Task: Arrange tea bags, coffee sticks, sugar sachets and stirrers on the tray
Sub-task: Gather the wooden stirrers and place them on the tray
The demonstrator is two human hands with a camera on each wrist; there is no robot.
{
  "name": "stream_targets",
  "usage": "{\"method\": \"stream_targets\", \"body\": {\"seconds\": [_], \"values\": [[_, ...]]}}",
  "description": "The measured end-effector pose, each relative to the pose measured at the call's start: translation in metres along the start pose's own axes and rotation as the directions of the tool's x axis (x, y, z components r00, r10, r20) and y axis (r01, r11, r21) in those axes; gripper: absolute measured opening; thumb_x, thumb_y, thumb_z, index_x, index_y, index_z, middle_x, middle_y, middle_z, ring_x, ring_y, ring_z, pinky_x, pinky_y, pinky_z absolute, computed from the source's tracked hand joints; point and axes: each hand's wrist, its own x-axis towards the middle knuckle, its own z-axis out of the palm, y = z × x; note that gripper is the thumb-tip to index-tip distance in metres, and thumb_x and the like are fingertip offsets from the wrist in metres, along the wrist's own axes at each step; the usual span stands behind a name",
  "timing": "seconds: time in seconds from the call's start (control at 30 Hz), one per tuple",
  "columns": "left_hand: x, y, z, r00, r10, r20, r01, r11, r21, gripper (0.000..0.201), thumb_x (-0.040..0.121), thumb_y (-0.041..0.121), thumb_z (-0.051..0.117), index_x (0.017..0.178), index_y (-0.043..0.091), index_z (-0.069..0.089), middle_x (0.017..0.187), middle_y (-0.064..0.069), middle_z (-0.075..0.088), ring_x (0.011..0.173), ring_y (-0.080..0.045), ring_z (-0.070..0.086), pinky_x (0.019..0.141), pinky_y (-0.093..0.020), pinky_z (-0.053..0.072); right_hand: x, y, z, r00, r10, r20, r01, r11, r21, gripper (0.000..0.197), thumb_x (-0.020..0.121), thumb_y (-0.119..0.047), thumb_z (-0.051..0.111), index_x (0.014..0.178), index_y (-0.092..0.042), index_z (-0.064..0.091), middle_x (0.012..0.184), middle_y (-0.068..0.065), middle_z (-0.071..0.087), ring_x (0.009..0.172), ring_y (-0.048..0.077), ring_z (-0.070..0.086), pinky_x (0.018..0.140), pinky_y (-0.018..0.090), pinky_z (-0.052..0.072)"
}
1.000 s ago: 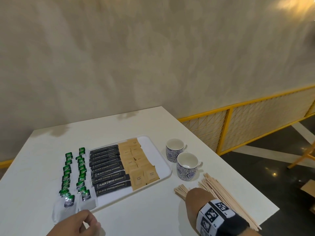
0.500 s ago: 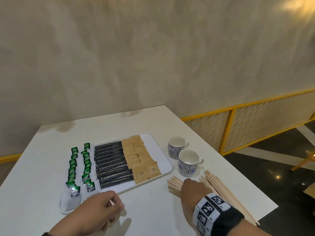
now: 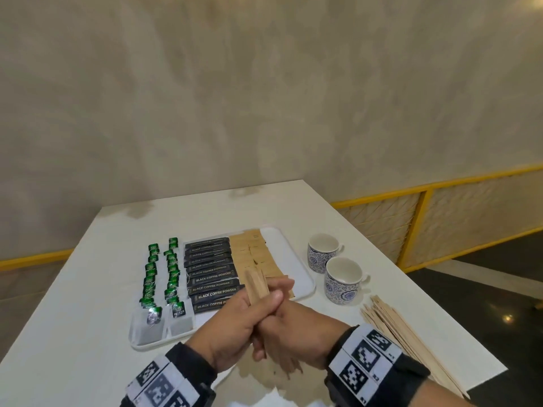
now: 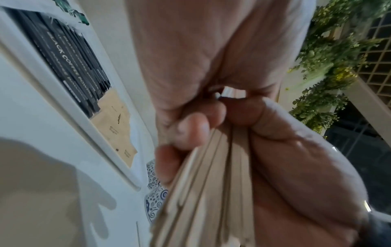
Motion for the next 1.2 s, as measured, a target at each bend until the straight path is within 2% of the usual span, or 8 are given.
{"method": "stream_targets", "body": {"seconds": [0.17,0.33,0.6,0.7,0.77,0.93,1.1,1.2], "values": [[0.001,0.002,0.004,0.988,0.047,-0.145,-0.042,0.998,0.035,0.033,0.091,0.041,0.049,0.096,0.019,0.073,0.096,-0.011,0.07,0.038,-0.021,0.048,0.034,-0.024,0.041,0.002,0.005,-0.002,0.993,0.046,0.108,-0.068,0.977,0.202,0.013,0.089,-0.009,0.047,0.082,-0.018,0.054,0.063,0.004,0.055,0.052,0.01,0.055,0.052,0.024,0.042],[0.007,0.016,0.0,0.915,0.233,-0.33,-0.255,0.967,-0.023,0.048,0.094,0.038,0.042,0.062,0.004,0.047,0.059,-0.011,0.064,0.066,-0.023,0.068,0.087,-0.045,0.051,0.011,0.026,-0.008,0.929,0.243,0.278,-0.343,0.848,0.404,0.034,0.076,0.002,0.056,0.109,-0.005,0.051,0.085,0.013,0.059,0.07,0.021,0.065,0.07,0.032,0.055],[0.01,0.008,0.0,0.87,0.384,-0.31,-0.371,0.923,0.104,0.03,0.073,0.014,0.077,0.076,0.008,0.048,0.046,-0.01,0.042,0.039,-0.018,0.045,0.048,-0.031,0.047,0.022,0.017,-0.011,0.936,0.027,0.351,-0.298,0.591,0.749,0.083,0.061,0.016,0.03,0.138,-0.011,0.045,0.121,0.019,0.064,0.109,0.043,0.062,0.095,0.049,0.051],[0.01,0.003,-0.005,0.885,0.373,-0.279,-0.341,0.927,0.156,0.038,0.074,0.029,0.077,0.066,0.009,0.045,0.04,-0.006,0.038,0.035,-0.017,0.038,0.042,-0.025,0.038,0.022,0.018,-0.012,0.934,0.179,0.308,-0.323,0.791,0.52,0.06,0.063,0.01,0.037,0.119,0.0,0.054,0.101,0.015,0.065,0.092,0.031,0.066,0.087,0.04,0.055],[0.008,0.0,-0.009,0.912,0.329,-0.244,-0.276,0.934,0.227,0.038,0.082,0.027,0.073,0.064,0.007,0.046,0.041,-0.002,0.045,0.036,-0.014,0.042,0.041,-0.023,0.039,0.014,0.013,-0.018,0.983,0.173,0.066,-0.172,0.985,-0.007,0.041,0.07,-0.003,0.046,0.108,-0.005,0.06,0.101,0.006,0.062,0.089,0.017,0.062,0.087,0.036,0.051],[0.008,-0.02,-0.026,0.973,0.157,-0.167,-0.082,0.919,0.387,0.033,0.078,0.021,0.076,0.062,0.012,0.049,0.049,0.001,0.045,0.045,-0.013,0.041,0.053,-0.026,0.041,-0.012,-0.002,-0.036,0.928,-0.365,-0.072,0.24,0.736,-0.633,0.068,0.095,-0.012,0.039,0.154,-0.03,0.01,0.153,-0.026,0.005,0.141,-0.013,0.003,0.113,0.006,0.003],[0.016,-0.032,-0.025,0.99,0.1,-0.1,-0.048,0.902,0.429,0.019,0.068,0.003,0.059,0.081,-0.01,0.057,0.067,-0.022,0.055,0.066,-0.019,0.051,0.061,-0.029,0.044,-0.013,0.011,-0.027,0.912,-0.394,0.115,0.341,0.573,-0.745,0.07,0.09,-0.016,0.033,0.154,-0.02,0.006,0.16,-0.011,-0.01,0.145,-0.002,-0.013,0.119,0.019,-0.004],[0.015,-0.033,-0.02,0.989,0.131,-0.067,-0.088,0.892,0.443,0.018,0.078,0.008,0.057,0.094,0.002,0.064,0.093,-0.035,0.06,0.081,-0.018,0.055,0.073,-0.034,0.045,-0.011,0.021,-0.02,0.928,-0.341,0.148,0.326,0.557,-0.764,0.073,0.083,-0.03,0.016,0.155,-0.02,0.008,0.158,-0.013,-0.013,0.144,-0.003,-0.015,0.117,0.02,-0.01]]}}
